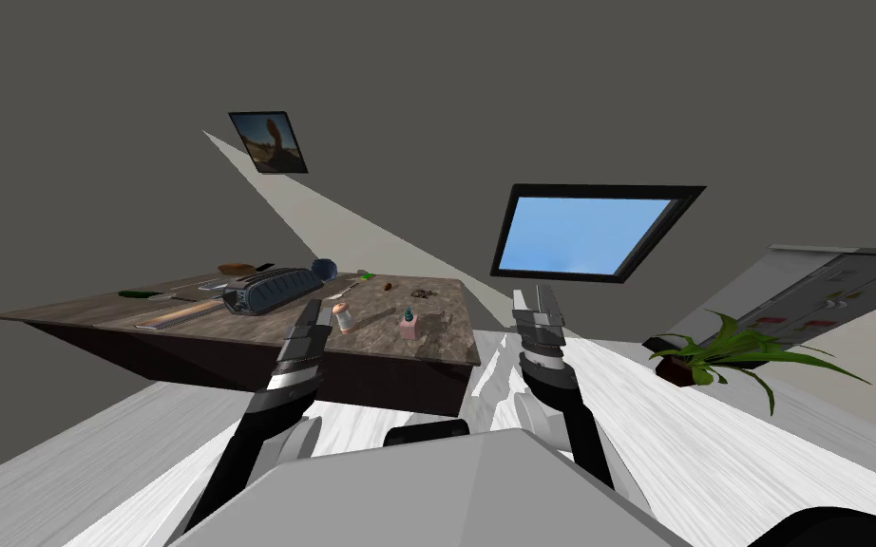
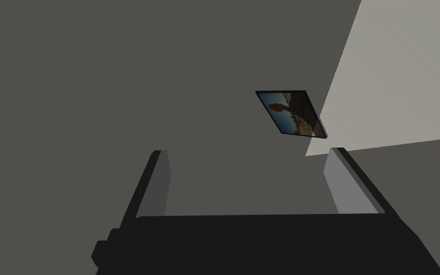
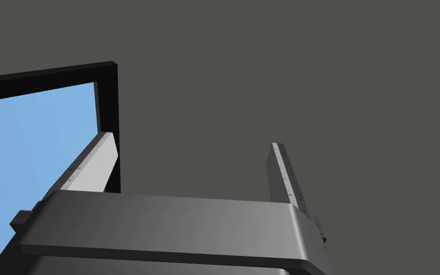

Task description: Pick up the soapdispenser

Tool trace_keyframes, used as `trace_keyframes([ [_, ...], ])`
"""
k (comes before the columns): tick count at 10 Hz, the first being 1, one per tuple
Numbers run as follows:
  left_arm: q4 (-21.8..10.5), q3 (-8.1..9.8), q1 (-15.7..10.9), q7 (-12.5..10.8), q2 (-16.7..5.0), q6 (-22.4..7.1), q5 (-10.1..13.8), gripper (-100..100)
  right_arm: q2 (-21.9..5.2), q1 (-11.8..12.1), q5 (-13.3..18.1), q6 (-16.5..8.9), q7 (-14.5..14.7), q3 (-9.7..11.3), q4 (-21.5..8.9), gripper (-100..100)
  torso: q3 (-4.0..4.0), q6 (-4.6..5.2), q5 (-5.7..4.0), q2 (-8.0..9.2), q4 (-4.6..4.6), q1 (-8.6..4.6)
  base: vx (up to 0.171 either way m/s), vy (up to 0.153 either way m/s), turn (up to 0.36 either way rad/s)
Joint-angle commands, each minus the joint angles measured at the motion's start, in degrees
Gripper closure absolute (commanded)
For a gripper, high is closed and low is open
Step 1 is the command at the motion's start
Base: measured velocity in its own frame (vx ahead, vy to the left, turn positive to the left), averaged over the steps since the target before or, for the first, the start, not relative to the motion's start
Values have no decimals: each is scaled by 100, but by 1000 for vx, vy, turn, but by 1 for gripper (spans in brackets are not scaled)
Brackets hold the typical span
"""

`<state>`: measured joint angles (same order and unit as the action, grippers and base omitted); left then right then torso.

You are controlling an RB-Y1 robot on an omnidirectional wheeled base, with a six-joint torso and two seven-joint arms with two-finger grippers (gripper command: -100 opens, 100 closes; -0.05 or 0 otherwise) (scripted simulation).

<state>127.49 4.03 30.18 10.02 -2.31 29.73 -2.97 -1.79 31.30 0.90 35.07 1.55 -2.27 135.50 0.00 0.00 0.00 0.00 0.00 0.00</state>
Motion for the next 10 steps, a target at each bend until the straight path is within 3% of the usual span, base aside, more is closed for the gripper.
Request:
trace_keyframes([
  [1, -45, 1, -137, 40, -105, -177, 108, -100, 0, 0, 0, 0, 0, 0, 0, 0, 0, 0, 0, 0, 0, 0, -34, 1, 24],
  [5, -229, 6, -626, 170, -312, -785, 455, -100, 0, -1, 0, 0, 0, 0, 0, 0, 17, 1, 0, 29, 7, -2, -81, -6, 27],
  [6, -229, 6, -626, 170, -312, -835, 455, -100, 0, -1, 0, 0, 0, 0, 0, 0, 19, 0, 0, 33, 7, -2, -77, -5, 9],
  [10, -460, 16, -1178, 303, -447, -1507, 802, -100, 0, -1, 0, 0, 0, 0, 0, 0, 13, 0, -1, 21, 5, -3, -64, -8, 24],
])
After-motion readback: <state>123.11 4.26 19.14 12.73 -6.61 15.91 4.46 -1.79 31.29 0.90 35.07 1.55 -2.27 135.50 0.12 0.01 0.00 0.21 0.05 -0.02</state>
